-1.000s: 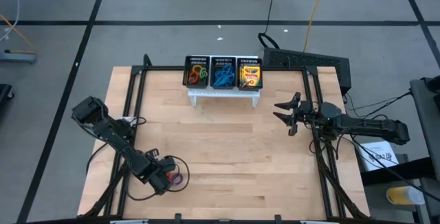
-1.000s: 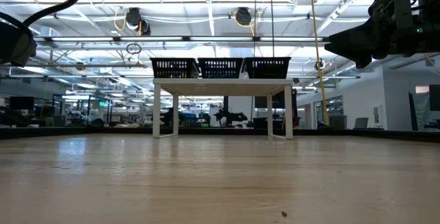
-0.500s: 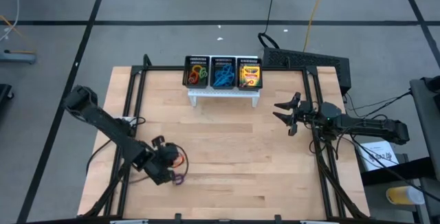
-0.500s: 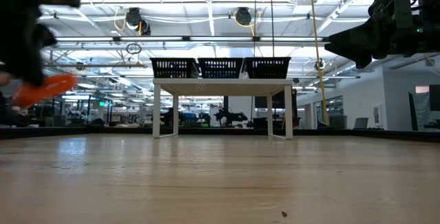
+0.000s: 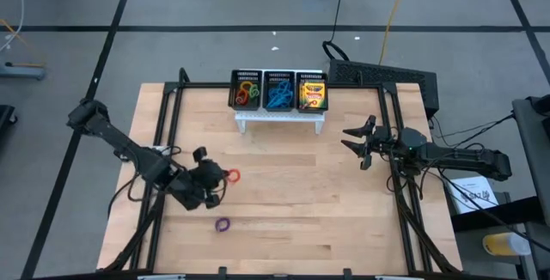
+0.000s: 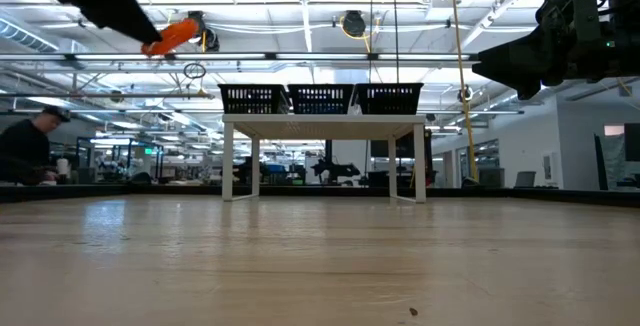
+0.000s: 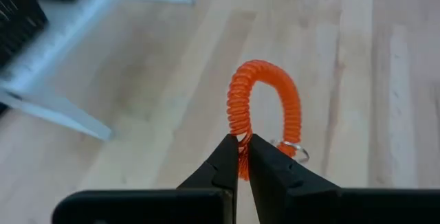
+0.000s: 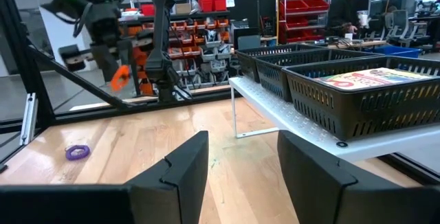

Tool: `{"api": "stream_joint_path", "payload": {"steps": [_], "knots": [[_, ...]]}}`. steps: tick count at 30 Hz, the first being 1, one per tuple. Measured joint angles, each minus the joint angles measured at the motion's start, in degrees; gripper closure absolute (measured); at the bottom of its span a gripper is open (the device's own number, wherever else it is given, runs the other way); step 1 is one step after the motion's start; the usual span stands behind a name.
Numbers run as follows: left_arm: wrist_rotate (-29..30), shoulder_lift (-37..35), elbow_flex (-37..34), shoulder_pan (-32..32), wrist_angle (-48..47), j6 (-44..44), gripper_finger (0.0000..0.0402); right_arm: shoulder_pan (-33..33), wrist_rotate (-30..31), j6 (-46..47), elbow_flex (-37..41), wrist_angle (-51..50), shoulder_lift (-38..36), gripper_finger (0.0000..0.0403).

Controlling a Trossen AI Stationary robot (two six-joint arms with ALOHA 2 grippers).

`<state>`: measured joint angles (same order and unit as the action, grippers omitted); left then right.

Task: Pick & Place Office Desk Supplies
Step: Put the orange spring keychain into the left black bin

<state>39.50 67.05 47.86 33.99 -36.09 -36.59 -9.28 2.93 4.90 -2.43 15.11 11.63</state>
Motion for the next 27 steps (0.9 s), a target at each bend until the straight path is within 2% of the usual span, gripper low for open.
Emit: {"api": "stream_joint_path", "payload": {"steps": [6,11,15,22,27], "knots": [[-0.8,-5.5,-8.0,-4.0,9.9,6.5,0.0376,0.0,0.0,0.0,0.0,0.0,0.0,0.0238],[-0.9,-11.1,-18.3,-7.2,25.4,11.1,0.0376,0.0,0.0,0.0,0.0,0.0,0.0,0.0238],[-0.9,-14.7,-24.6,-10.3,38.4,18.4,0.0376,0.0,0.0,0.0,0.0,0.0,0.0,0.0238],[-1.6,-17.8,-30.3,-19.0,55.4,31.6,0.0376,0.0,0.0,0.0,0.0,0.0,0.0,0.0238],[-8.3,-17.5,-31.0,-26.7,63.6,37.6,0.0376,0.0,0.0,0.0,0.0,0.0,0.0,0.0238]]}}
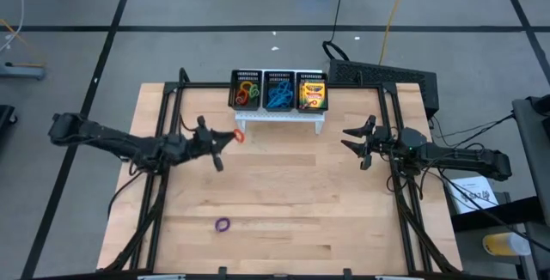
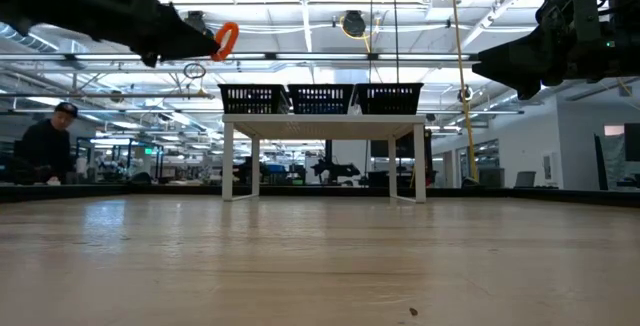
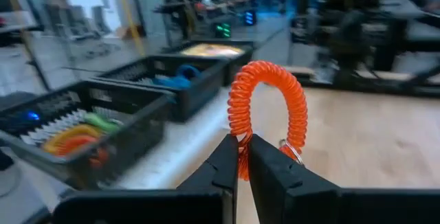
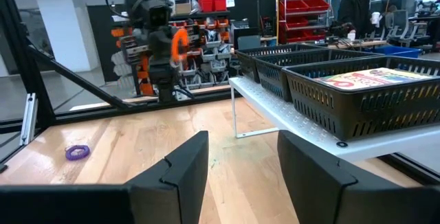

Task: Pick & Place Office Desk Supplies
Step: Put the orange spring keychain into the left black bin

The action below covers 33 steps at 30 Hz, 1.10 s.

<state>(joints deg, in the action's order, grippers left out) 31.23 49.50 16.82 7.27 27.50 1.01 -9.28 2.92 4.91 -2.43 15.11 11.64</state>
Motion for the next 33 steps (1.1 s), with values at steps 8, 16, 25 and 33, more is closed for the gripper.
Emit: {"api": "stream_joint_path", "payload": {"steps": [8,16,25,33], "knots": [[-2.5,0.0,0.0,-10.7,8.9,3.4,0.0376,0.0,0.0,0.0,0.0,0.0,0.0,0.0238],[-2.7,0.0,2.8,-20.4,13.1,-1.6,0.0376,0.0,0.0,0.0,0.0,0.0,0.0,0.0238],[-3.2,6.6,14.9,-27.8,-4.6,-3.1,0.0376,0.0,0.0,0.0,0.0,0.0,0.0,0.0238],[-3.2,18.5,28.0,-32.2,-19.6,-5.6,0.0376,0.0,0.0,0.0,0.0,0.0,0.0,0.0238]]}}
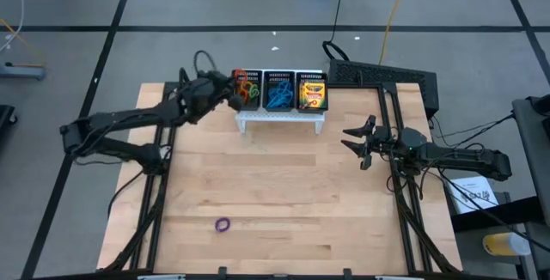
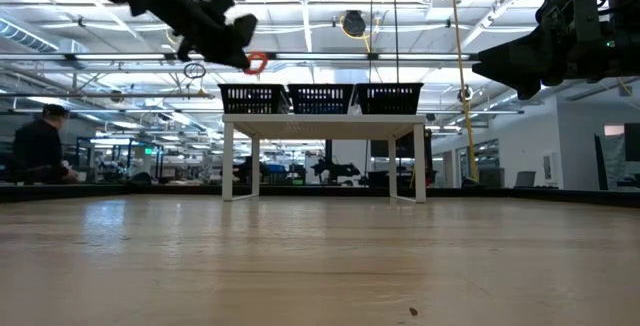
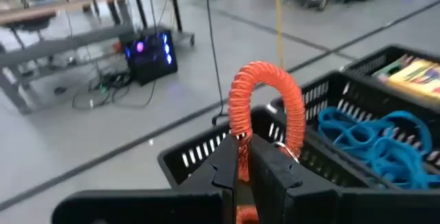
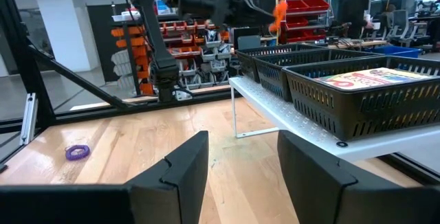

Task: Pick & Place Office Desk Supplies
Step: Put the orange spring keychain into the left black bin

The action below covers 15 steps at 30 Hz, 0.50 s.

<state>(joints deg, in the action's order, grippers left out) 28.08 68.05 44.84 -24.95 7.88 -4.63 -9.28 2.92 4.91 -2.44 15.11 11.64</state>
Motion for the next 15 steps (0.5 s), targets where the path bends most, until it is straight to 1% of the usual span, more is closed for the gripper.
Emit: {"api": "stream_joint_path", "payload": {"steps": [4,8,15], "knots": [[0.0,4.8,2.3,-0.3,-0.4,-0.5,0.0376,0.0,0.0,0.0,0.0,0.0,0.0,0.0238],[0.0,7.9,3.1,-0.2,-0.4,-0.4,0.0376,0.0,0.0,0.0,0.0,0.0,0.0,0.0238],[0.3,8.9,3.1,-0.2,0.2,-0.2,0.0376,0.0,0.0,0.0,0.0,0.0,0.0,0.0238]]}}
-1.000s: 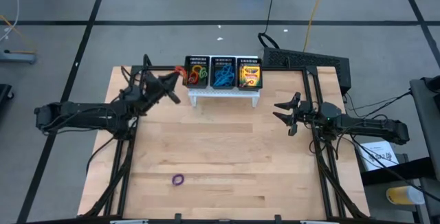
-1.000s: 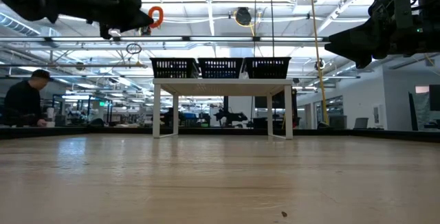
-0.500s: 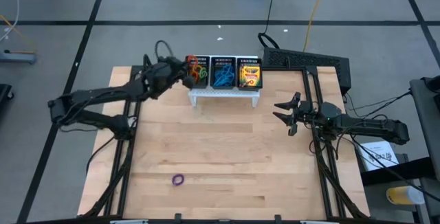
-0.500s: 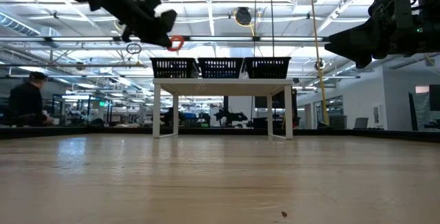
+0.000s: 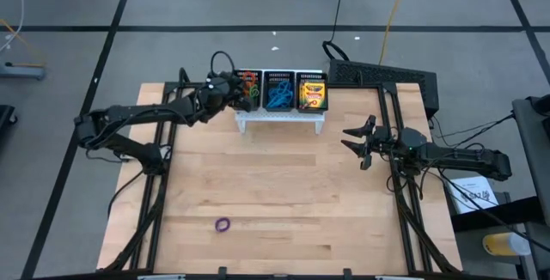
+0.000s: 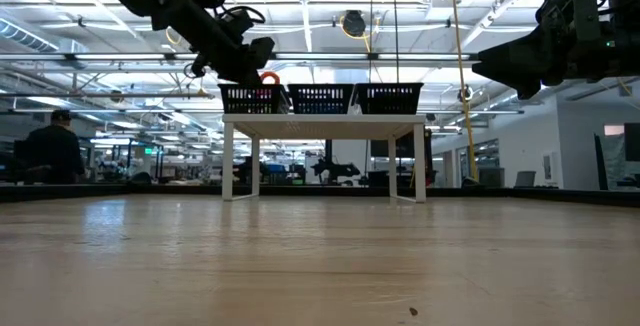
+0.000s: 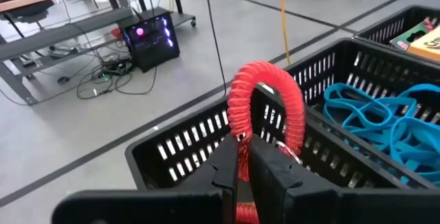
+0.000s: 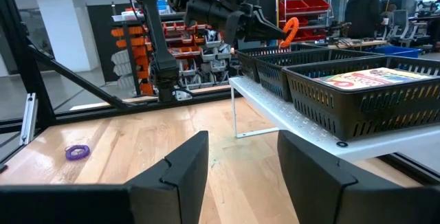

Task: Pick & Place Office Desk Supplies
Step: Put the orange spring keychain into the left black bin, then put the purple spring keychain into the left black bin

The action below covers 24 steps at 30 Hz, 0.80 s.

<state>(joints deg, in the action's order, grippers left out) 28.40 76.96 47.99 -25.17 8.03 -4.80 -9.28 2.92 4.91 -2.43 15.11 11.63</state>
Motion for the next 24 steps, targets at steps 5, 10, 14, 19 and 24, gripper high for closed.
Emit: {"api": "stream_joint_path", "payload": {"steps": [5,10,14,19,24], "knots": [[0.1,0.0,0.0,0.0,0.0,-0.3,0.0376,0.0,0.0,0.0,0.0,0.0,0.0,0.0238],[0.1,0.0,0.0,0.0,-0.7,-1.9,0.0375,0.0,0.0,0.0,0.0,0.0,0.0,0.0238],[0.2,0.0,0.0,0.0,-0.8,-3.6,0.0366,0.0,0.0,0.0,0.0,0.0,0.0,0.0238],[0.7,0.0,0.0,0.0,-1.0,-7.9,0.0310,0.0,0.0,0.0,0.0,0.0,0.0,0.0238],[1.6,0.0,0.0,0.0,-1.0,-6.6,0.0250,0.0,0.0,0.0,0.0,0.0,0.0,0.0238]]}}
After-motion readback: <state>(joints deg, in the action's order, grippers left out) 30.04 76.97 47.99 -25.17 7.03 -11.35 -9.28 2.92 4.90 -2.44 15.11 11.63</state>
